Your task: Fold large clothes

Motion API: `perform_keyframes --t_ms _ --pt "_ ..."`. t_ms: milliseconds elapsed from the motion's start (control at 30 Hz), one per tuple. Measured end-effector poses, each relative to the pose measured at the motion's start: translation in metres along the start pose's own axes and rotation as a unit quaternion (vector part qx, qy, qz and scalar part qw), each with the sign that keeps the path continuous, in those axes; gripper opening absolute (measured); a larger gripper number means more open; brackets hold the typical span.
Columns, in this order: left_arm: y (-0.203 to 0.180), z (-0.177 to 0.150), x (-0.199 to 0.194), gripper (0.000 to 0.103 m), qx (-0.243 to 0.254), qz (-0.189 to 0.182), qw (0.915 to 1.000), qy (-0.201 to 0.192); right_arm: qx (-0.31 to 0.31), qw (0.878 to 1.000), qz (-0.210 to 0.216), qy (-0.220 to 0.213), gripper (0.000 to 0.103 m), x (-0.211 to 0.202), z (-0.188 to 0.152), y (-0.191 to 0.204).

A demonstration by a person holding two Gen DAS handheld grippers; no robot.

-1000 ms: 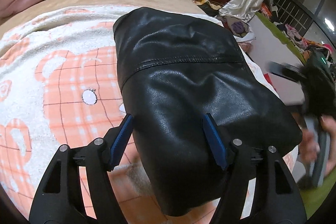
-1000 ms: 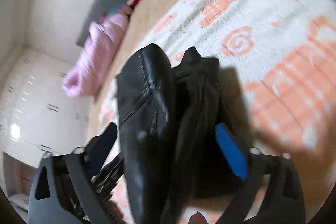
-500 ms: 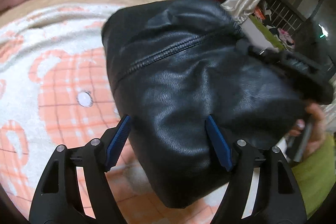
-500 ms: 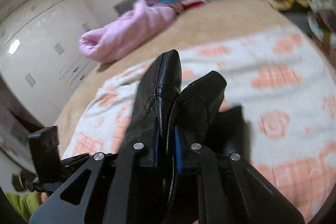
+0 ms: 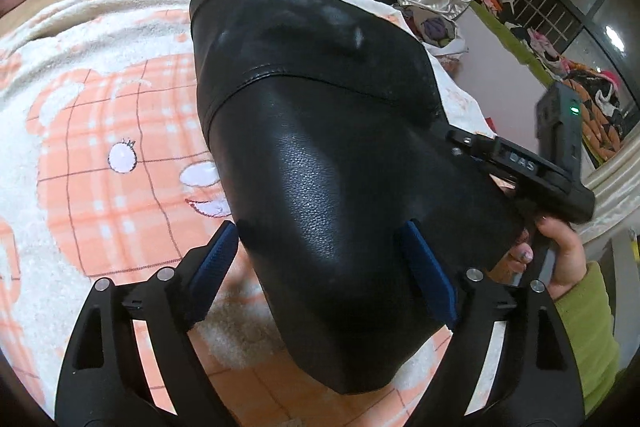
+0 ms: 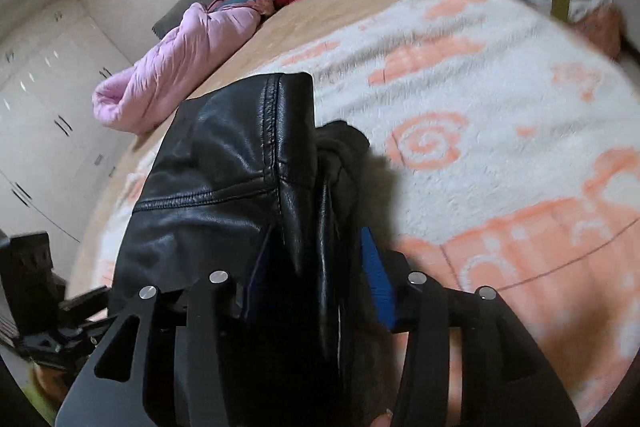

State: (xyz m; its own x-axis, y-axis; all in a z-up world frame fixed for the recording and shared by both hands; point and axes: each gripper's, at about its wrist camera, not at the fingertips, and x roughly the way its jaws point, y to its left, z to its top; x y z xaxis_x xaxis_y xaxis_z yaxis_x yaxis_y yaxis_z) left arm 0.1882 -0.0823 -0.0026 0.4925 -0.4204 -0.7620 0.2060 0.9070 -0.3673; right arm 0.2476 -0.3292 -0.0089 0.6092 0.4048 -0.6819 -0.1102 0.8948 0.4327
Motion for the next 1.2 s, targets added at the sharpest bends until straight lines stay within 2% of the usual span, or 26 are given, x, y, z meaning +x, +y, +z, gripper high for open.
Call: perform_keyframes --t_ms 100,233,300,367,467,567,833,900,1033,1100,1133,1200 --pt "-0.002 0.001 0.000 0.076 -0.003 0.001 1.0000 -0.002 -0.009 0.999 -0.036 -0.011 0.053 -0.007 -0.002 0.004" --pt "0.001 -0.005 -0.006 0.076 -0.004 0.000 1.0000 -0.005 -0.005 0.998 -0.037 -0.058 0.076 -0.034 -0.004 0.007" --pt "0.000 -0.007 -0.007 0.076 -0.002 0.001 1.0000 -0.005 -0.002 0.997 -0.024 -0.078 0.077 -0.052 -0.008 0.011" --pt "0.001 -0.009 -0.008 0.076 -0.001 0.002 1.0000 -0.006 0.009 0.996 -0.003 -0.084 0.082 -0.062 -0.015 0.012" --pt "-0.002 -0.007 -0.007 0.076 -0.002 0.001 1.0000 -0.006 0.021 0.996 0.025 -0.081 0.082 -0.070 -0.026 0.012" --pt "-0.004 -0.006 -0.007 0.077 -0.002 0.001 1.0000 -0.006 0.031 0.997 0.028 -0.070 0.083 -0.074 -0.033 0.014" --pt "-0.003 -0.008 -0.005 0.079 -0.008 -0.005 1.0000 -0.004 0.058 0.996 0.051 -0.039 0.083 -0.063 -0.042 0.011" --pt "0.000 -0.010 -0.005 0.086 -0.019 -0.010 0.9998 -0.001 0.058 0.996 0.054 -0.032 0.081 -0.060 -0.043 0.012" --pt "0.008 -0.011 -0.007 0.089 -0.043 -0.023 0.9988 0.000 0.067 0.996 0.061 -0.016 0.073 -0.054 -0.046 0.010" --pt "0.012 -0.012 -0.008 0.089 -0.057 -0.035 0.9977 0.001 0.076 0.994 0.072 -0.007 0.061 -0.049 -0.048 0.006" --pt "0.013 -0.012 -0.008 0.089 -0.065 -0.045 0.9968 0.005 0.080 0.994 0.080 -0.005 0.051 -0.048 -0.049 0.005" --pt "0.012 -0.012 -0.005 0.092 -0.073 -0.058 0.9955 0.014 0.086 0.992 0.092 -0.003 0.044 -0.048 -0.049 0.003"
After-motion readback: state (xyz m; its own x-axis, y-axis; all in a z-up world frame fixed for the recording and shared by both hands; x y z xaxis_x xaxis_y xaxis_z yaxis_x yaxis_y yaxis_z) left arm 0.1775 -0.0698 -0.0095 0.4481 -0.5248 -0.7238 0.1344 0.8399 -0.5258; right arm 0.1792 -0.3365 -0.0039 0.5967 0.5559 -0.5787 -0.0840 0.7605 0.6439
